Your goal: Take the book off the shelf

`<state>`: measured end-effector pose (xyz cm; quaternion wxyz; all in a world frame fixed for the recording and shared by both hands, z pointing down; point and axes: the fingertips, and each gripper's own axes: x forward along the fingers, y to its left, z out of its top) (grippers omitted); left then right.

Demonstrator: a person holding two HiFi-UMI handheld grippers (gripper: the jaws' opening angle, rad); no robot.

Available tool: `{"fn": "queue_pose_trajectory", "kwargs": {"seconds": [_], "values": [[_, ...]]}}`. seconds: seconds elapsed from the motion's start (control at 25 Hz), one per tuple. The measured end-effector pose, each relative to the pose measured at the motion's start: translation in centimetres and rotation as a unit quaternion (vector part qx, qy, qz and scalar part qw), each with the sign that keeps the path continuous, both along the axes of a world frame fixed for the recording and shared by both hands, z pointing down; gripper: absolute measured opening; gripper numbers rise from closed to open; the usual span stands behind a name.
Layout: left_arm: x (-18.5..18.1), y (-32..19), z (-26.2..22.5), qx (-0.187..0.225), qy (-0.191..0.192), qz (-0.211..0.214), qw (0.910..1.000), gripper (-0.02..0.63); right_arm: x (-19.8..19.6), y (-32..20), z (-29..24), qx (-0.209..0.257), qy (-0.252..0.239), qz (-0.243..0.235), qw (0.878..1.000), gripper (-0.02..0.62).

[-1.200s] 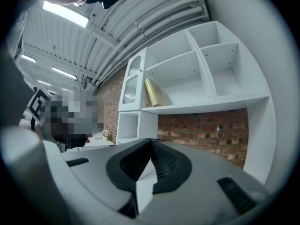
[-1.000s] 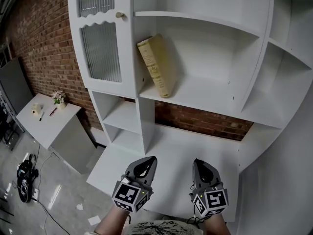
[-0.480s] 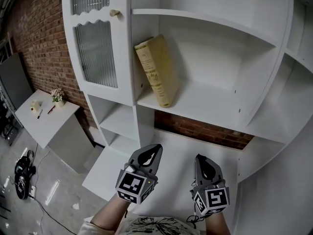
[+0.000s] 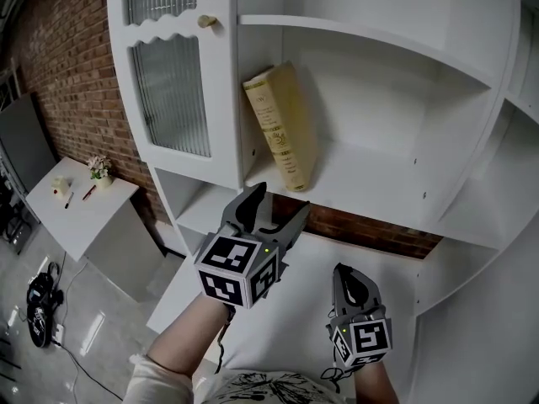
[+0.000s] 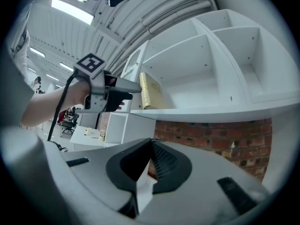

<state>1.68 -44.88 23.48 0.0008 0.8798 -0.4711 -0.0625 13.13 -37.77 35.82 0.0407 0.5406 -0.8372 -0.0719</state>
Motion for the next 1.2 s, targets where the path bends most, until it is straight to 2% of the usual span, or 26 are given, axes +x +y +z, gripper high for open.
{"fn": "queue_pose_trajectory", "kwargs": {"seconds": [0.16,0.32,0.44,0.76,0.88,0.96,1.04,1.2], "values": [[0.4,-2.4,-1.9,-0.015,0.016,0.013,0.9997,0.477,-0.7,-0.1,0.2,-0.003,0.010,0.002,1.000,0.003],[0.7,-4.8,-2.4,-0.032,0.003,0.016,0.9994,0.480,-0.3,-0.3,0.3,-0.004,0.009,0.014,1.000,0.003],[0.8,-6.2,-2.9,-0.029,-0.009,0.008,0.9995,0.480,0.4,-0.4,0.6,-0.009,0.004,0.025,1.000,0.003],[1.0,-9.8,-5.6,-0.029,0.007,0.000,0.9996,0.477,1.3,-1.0,1.1,-0.015,0.020,0.043,0.999,0.003],[1.0,-10.4,-6.9,-0.026,0.028,-0.001,0.9993,0.475,1.9,-1.3,1.1,-0.016,0.018,0.048,0.999,0.003],[0.7,-11.0,-7.4,-0.031,0.042,-0.011,0.9986,0.423,2.3,-1.5,1.1,-0.016,0.017,0.053,0.998,0.003],[0.3,-11.5,-7.6,-0.031,0.054,-0.021,0.9979,0.295,3.1,-1.6,1.1,-0.015,0.011,0.060,0.998,0.003],[0.1,-11.8,-7.7,-0.019,0.055,-0.025,0.9980,0.262,4.5,-1.8,0.9,-0.019,-0.009,0.073,0.997,0.003]]}}
